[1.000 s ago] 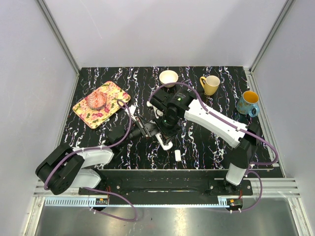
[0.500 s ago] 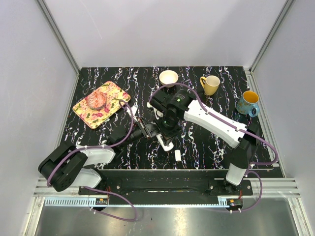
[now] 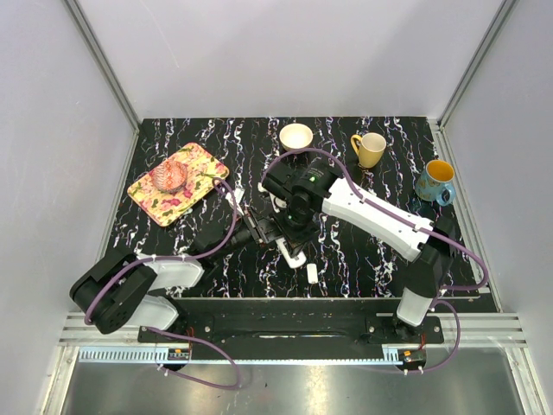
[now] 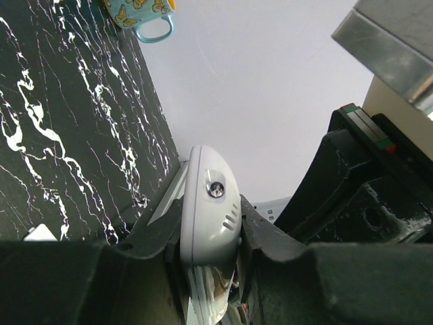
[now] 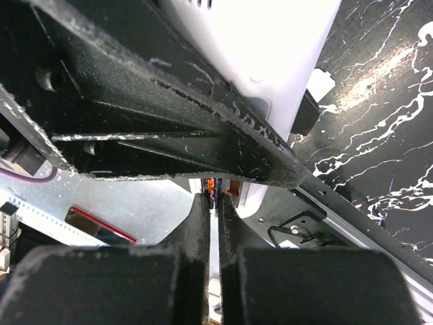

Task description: Load the batteries into the remote control

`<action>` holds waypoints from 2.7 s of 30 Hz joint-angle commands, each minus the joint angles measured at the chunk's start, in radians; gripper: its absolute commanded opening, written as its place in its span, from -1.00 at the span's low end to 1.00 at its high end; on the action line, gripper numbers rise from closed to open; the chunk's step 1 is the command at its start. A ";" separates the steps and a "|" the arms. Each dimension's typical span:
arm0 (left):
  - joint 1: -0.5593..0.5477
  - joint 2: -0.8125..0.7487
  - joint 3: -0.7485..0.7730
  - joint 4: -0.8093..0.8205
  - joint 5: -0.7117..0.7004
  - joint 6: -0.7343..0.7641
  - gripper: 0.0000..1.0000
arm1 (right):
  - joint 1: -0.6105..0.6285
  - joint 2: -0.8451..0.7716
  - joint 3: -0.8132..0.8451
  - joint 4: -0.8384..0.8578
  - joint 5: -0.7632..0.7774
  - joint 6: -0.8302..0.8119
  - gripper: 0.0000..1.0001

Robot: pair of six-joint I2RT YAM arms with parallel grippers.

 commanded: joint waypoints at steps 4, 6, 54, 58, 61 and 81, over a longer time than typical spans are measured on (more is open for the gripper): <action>-0.028 0.010 0.036 0.351 0.059 -0.151 -1.00 | -0.007 -0.021 -0.019 0.088 0.165 0.018 -1.00; -0.038 0.012 0.036 0.364 0.052 -0.162 -1.00 | -0.006 -0.018 -0.013 0.095 0.202 0.028 -1.00; -0.042 -0.029 0.062 0.250 0.010 -0.080 -1.00 | -0.006 -0.029 -0.013 0.051 0.115 0.028 -0.42; -0.042 -0.032 0.054 0.227 0.001 -0.077 -1.00 | -0.006 -0.027 -0.005 0.059 0.116 0.032 -0.35; -0.042 -0.032 0.050 0.218 -0.005 -0.076 -1.00 | -0.007 -0.026 0.002 0.057 0.116 0.032 -0.28; -0.042 -0.026 0.033 0.195 -0.017 -0.068 -1.00 | -0.006 -0.030 0.076 0.010 0.219 0.028 -0.13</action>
